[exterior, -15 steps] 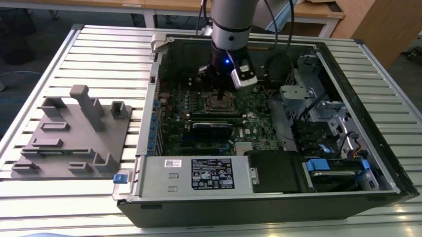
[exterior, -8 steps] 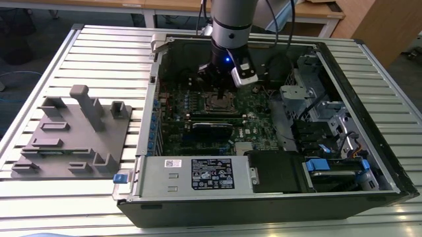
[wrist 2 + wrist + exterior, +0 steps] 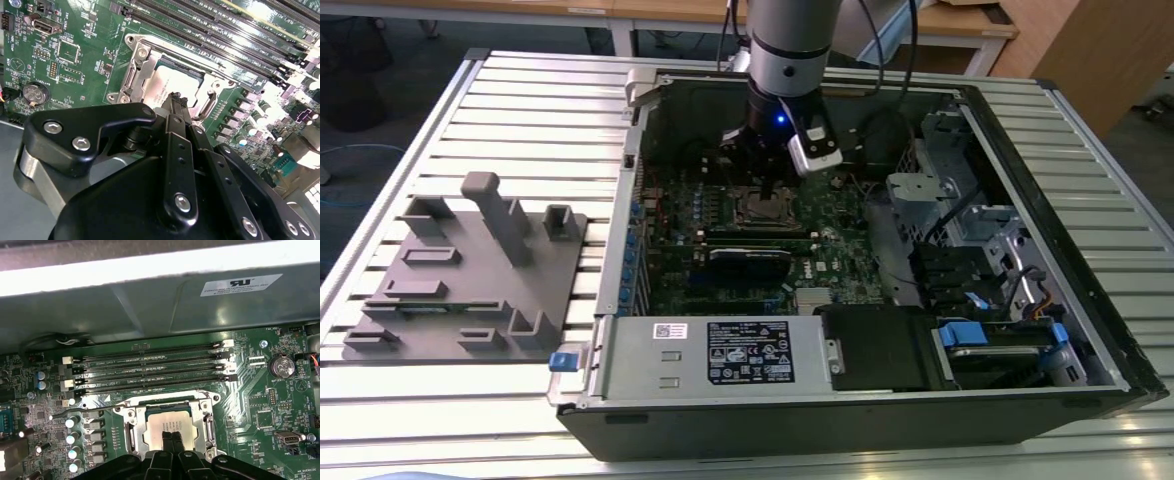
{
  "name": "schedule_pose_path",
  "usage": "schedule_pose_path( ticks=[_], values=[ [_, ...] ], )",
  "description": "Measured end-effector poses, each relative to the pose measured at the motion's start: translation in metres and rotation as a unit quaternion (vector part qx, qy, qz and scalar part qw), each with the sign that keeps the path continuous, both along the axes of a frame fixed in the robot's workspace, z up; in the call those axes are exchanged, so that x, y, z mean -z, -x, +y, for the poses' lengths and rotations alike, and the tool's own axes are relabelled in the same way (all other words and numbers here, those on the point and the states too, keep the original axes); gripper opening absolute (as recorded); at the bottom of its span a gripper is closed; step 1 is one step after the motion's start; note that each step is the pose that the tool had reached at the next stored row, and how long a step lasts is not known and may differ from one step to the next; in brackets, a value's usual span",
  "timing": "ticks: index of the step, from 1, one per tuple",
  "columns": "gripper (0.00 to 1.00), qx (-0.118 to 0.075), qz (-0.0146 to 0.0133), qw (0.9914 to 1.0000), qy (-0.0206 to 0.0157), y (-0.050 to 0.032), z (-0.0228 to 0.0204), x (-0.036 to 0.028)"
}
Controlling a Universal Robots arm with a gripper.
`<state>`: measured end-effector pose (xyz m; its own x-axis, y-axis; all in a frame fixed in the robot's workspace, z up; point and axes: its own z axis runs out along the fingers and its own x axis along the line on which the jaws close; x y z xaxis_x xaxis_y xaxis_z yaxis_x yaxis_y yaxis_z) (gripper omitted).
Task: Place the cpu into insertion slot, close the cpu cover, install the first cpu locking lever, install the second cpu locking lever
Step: 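Install the first cpu locking lever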
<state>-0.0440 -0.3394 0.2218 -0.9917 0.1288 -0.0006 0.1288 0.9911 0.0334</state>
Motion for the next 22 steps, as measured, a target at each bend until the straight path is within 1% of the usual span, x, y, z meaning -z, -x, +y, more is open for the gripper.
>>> schedule_pose_path(
  ticks=[3, 8, 17, 22],
  values=[
    [0.10, 0.000, 0.0001, 1.00000, 0.0001, 0.0008, 0.0000, 0.0000],
    [0.10, 0.000, -0.0001, 1.00000, 0.0000, 0.0049, 0.0000, 0.0000],
    [0.10, 0.000, -0.0001, 1.00000, 0.0000, 0.0065, 0.0000, 0.0001],
    [0.10, 0.000, -0.0002, 1.00000, 0.0000, 0.0100, 0.0000, 0.0001]
  ],
)
